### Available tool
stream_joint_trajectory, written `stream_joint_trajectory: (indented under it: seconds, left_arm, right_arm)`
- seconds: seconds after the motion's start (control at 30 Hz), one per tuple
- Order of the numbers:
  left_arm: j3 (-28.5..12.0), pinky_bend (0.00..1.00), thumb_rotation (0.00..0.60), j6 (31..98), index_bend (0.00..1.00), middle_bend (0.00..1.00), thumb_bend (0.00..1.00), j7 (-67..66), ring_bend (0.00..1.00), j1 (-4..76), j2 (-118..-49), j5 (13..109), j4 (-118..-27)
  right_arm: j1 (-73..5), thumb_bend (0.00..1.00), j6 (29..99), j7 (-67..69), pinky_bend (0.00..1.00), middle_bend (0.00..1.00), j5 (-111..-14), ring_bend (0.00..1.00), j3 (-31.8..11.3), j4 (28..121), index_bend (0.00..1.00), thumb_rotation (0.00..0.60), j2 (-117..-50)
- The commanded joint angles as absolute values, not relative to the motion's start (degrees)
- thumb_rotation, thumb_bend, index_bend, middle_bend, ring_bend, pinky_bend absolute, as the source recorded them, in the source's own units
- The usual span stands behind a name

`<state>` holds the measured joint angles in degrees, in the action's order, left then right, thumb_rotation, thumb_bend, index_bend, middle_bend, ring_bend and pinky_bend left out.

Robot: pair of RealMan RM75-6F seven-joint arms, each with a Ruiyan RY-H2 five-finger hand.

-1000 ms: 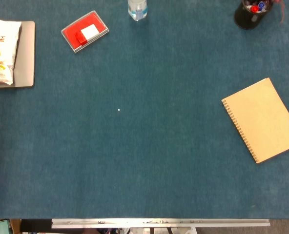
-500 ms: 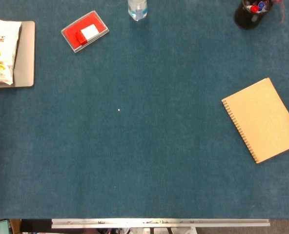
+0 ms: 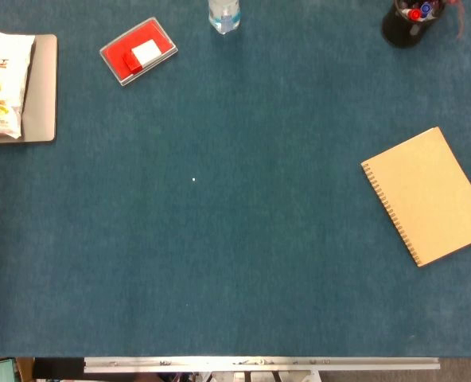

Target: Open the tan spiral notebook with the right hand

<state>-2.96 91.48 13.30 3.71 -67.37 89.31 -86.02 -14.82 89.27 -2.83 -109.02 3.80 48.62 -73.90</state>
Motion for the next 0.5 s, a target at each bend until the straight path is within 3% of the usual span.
stream_joint_trajectory:
  seconds: [0.03,0.5]
  left_arm:
    - [-3.0,0.36,0.6,91.5,0.21,0.26,0.02,13.3,0.11,3.7,-67.3,89.3,-86.0]
    - [-3.0,0.36,0.6,91.4,0.21,0.26,0.02,13.9,0.11,3.5,-67.0,89.1,-86.3]
  right_arm:
    - [-14.9,0.0,88.4,-2.3,0.23,0.19,-108.6,0.11,4.6,47.0,0.14,0.6,-75.2]
    - [-15.8,0.0,86.4,-1.3,0.23,0.19,-109.0,0.11,7.5,41.6,0.14,0.6,-79.7]
